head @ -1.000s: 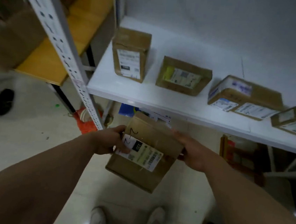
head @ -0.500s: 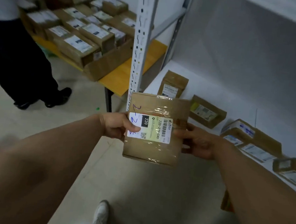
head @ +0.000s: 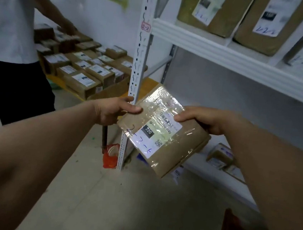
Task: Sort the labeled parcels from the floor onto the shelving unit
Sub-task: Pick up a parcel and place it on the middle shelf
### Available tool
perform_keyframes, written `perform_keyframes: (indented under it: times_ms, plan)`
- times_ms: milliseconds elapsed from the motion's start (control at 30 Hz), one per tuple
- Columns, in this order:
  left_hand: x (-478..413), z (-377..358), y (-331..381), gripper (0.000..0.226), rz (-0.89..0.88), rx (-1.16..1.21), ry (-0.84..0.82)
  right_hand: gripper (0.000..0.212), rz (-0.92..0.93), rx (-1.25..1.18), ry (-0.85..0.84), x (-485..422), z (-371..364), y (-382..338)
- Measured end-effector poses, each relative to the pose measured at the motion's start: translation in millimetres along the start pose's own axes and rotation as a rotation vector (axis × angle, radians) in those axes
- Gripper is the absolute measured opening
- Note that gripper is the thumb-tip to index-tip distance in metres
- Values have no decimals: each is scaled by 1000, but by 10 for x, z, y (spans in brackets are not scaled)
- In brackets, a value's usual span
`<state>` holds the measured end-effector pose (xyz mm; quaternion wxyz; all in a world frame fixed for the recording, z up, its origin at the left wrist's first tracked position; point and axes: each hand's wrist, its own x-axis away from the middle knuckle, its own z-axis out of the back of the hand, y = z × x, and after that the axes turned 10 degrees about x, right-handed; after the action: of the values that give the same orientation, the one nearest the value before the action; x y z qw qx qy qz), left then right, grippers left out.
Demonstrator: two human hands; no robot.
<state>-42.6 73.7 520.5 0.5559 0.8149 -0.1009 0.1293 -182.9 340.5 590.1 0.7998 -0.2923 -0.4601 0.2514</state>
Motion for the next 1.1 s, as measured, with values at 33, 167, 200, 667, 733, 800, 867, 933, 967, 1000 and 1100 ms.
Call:
perform_keyframes:
  times_ms: [33,167,200,667,733,800,867,933,967,1000,1100]
  plan:
    - [4,-102,92,106,6,-46,-37,49,-3,52,14,85,25,-67]
    - [-12,-512,356,83,12,-169,-297,61,26,190,9,401,88,-285]
    - [-40,-583,387,75,11,-191,-339,63,26,211,11,473,112,-311]
    - [-289,-840,826,81,13,-120,-437,51,-26,3,533,1347,513,-98]
    - [-357,-941,886,87,11,-121,-421,61,-33,-14,555,1367,536,-34]
    - [-420,-1039,920,91,22,-119,-413,70,-44,-21,577,1371,542,21]
    - [-495,-1113,947,91,58,-130,-426,73,-52,-51,614,1379,554,91]
    - [-577,-1177,977,74,94,-167,-450,70,-67,-78,654,1406,578,169]
    - [-625,-1209,993,64,104,-184,-461,68,-74,-90,671,1427,592,210]
    - [-682,-1241,1013,59,109,-204,-476,67,-80,-103,690,1455,611,249]
    - [-801,-1412,1091,65,107,-279,-509,58,-80,-156,785,1579,678,328]
